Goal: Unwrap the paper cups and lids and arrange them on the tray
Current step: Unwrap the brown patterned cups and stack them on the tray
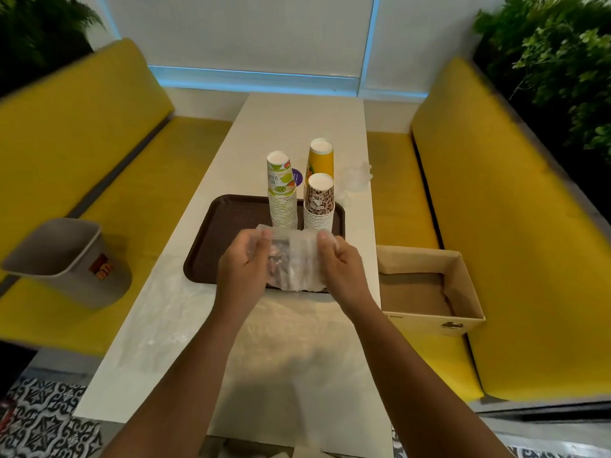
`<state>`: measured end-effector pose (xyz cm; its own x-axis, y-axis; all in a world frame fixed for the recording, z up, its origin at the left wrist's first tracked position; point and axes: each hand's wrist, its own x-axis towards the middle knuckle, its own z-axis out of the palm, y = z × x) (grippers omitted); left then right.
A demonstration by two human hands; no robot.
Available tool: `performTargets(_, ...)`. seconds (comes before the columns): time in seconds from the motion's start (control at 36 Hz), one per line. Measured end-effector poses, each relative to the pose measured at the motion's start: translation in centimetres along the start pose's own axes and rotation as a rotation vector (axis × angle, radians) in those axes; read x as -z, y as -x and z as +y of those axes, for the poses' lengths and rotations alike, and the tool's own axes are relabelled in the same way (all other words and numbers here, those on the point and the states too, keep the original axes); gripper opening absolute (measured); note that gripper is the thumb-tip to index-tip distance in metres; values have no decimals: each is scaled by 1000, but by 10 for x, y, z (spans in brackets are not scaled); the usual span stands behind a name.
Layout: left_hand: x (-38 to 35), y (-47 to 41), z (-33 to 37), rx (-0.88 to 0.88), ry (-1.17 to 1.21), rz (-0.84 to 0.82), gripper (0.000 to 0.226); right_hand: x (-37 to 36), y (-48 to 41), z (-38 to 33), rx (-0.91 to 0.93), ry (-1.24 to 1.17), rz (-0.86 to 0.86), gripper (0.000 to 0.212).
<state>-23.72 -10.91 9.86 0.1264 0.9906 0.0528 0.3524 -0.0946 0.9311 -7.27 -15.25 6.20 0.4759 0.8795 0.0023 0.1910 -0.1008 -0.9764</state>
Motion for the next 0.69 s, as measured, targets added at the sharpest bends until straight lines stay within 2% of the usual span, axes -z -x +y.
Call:
performTargets(0.17,34,-7,-11,22,-53,219,21,51,-7,14,-29,75,271,52)
performTargets(0.31,62,-18,-35,62,-91,206,37,88,-9,28,-33,134,409,51)
performTargets(0.42,77,-22,-61,126,-208,120,45,96,-1,37,-30,255,329,56)
performTargets(0.5,78,-13,-79,138,-479,136,61,86,12,48,-114,321,213,56)
performTargets(0.56,73,2,-87,30,-676,260,60,78,21,57,-159,343,154,55)
performTargets(0.61,65,18,-99,-166,-798,311,52,68,28,67,-192,377,110,54)
performTargets(0.69,47,37,-128,-317,-942,121,49,54,37,82,-232,418,68,54)
